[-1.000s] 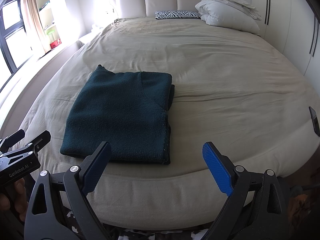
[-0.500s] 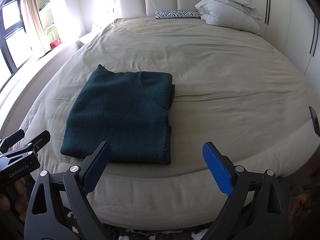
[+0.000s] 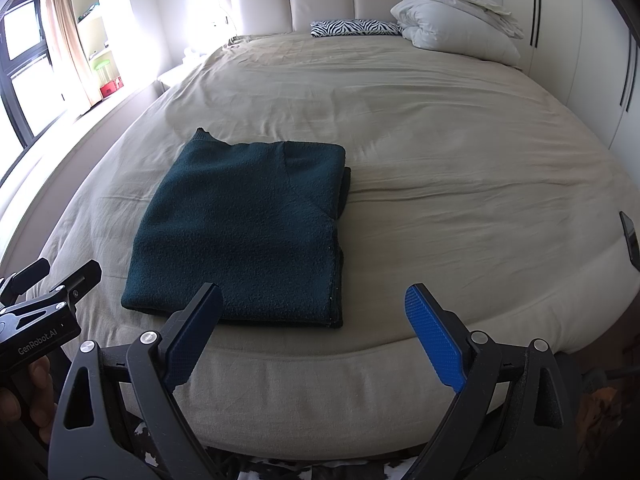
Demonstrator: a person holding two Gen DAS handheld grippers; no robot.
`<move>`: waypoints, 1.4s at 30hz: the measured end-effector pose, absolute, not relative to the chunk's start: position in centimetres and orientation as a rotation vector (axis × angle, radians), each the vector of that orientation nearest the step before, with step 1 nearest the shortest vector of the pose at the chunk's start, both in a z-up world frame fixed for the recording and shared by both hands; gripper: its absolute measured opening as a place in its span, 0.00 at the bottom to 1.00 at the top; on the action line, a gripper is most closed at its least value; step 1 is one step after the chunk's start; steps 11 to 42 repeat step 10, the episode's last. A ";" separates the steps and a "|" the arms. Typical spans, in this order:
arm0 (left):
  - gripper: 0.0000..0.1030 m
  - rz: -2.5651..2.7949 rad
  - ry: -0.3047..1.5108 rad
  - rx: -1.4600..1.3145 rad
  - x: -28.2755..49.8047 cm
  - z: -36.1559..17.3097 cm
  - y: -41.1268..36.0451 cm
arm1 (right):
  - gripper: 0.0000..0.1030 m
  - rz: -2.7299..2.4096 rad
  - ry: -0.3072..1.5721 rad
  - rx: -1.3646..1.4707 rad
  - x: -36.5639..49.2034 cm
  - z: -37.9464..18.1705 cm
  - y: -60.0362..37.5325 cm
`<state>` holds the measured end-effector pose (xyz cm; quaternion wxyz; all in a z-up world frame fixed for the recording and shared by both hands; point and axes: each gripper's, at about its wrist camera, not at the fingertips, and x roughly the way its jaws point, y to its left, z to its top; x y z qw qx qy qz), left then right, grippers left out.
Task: Fold small clothes
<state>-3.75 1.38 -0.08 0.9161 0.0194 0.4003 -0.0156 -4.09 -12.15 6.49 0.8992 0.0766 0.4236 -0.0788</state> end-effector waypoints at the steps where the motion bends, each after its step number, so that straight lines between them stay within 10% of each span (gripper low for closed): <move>1: 1.00 -0.032 0.824 0.039 -3.8 -0.1 1.4 | 0.91 -0.163 0.877 0.159 -4.1 6.5 -12.1; 42: 1.00 -0.028 0.821 0.040 -3.8 -0.1 1.4 | 0.91 -0.160 0.883 0.164 -4.3 6.3 -11.6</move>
